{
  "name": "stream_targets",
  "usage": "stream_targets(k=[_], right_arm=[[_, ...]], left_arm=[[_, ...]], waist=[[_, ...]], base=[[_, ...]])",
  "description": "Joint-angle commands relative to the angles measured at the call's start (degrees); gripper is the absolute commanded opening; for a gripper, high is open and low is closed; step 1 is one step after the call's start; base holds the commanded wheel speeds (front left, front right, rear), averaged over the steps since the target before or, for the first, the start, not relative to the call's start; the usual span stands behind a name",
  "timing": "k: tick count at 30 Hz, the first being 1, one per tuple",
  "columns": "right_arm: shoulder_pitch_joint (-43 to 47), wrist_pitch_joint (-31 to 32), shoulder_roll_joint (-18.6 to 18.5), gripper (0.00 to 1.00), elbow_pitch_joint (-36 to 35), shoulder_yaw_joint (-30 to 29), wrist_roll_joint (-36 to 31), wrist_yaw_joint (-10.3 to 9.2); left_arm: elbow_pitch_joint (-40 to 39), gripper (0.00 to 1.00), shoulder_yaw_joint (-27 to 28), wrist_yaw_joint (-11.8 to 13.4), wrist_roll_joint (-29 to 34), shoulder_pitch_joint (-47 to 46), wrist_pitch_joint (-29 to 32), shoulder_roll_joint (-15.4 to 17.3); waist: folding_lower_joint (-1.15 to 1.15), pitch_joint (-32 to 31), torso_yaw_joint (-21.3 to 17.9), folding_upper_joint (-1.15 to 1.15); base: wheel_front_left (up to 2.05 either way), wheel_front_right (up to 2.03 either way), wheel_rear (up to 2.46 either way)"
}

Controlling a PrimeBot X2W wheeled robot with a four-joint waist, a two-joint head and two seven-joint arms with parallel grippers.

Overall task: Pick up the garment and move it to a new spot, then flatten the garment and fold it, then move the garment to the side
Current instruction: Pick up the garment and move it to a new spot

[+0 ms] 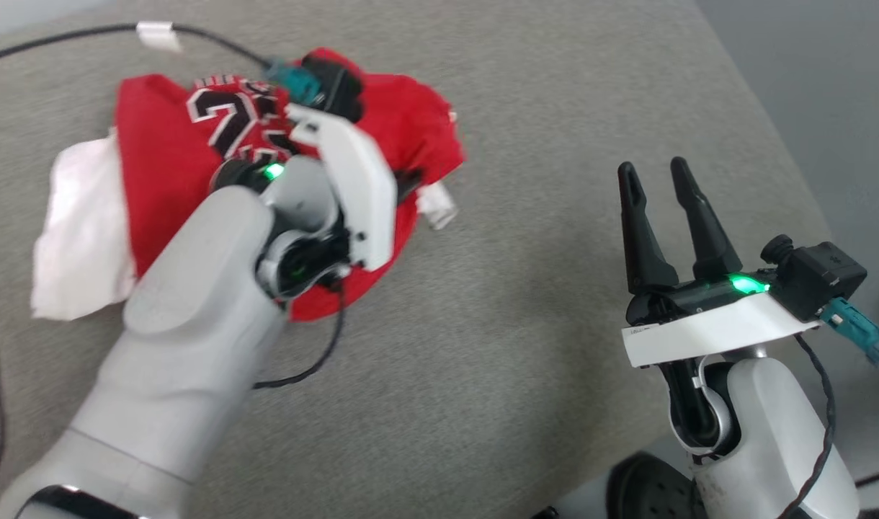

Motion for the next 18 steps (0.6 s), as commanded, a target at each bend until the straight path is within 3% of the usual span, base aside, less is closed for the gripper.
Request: stream_targets(k=[1, 8, 9, 10, 11, 18], right_arm=[[-0.2, -0.3, 0.2, 1.00, 0.1, 0.4, 0.3, 0.00], [0.8, -0.3, 0.2, 1.00, -0.1, -0.1, 1.0, 0.00], [1.0, -0.3, 0.2, 1.00, 0.0, -0.5, 0.7, 0.00], [1.1, -0.3, 0.2, 1.00, 0.0, -0.5, 0.4, 0.00], [1.0, -0.3, 0.2, 1.00, 0.1, -0.6, 0.0, 0.00], [0.5, -0.3, 0.1, 1.00, 0.6, -1.8, -4.5, 0.00]], left_arm=[[0.6, 0.00, -0.6, -0.2, 0.6, 0.5, -0.4, 0.9], [4.8, 0.00, -5.4, -0.2, -1.4, 1.0, 0.8, 4.7], [4.9, 0.32, -7.2, -0.1, -1.4, 0.3, 0.2, 5.1], [4.9, 0.71, -7.8, -0.1, -1.6, -0.1, -0.2, 5.2], [4.6, 1.00, -8.5, -0.1, -1.9, -0.7, -0.7, 5.2], [0.8, 1.00, -11.5, -0.1, -5.6, -2.8, -6.3, 5.2]], waist=[[0.00, 0.6, -2.2, 0.00], [0.00, 0.5, -3.4, 0.00], [0.00, 0.3, -3.0, 0.00], [0.00, 0.2, -2.7, 0.00], [0.00, 0.0, -2.3, 0.00], [0.00, -2.3, 2.2, 0.00]], base=[[0.00, 0.00, 0.00], [0.00, 0.00, 0.00], [0.00, 0.00, 0.00], [0.00, 0.00, 0.00], [0.00, 0.00, 0.00], [0.00, 0.00, 0.00]])
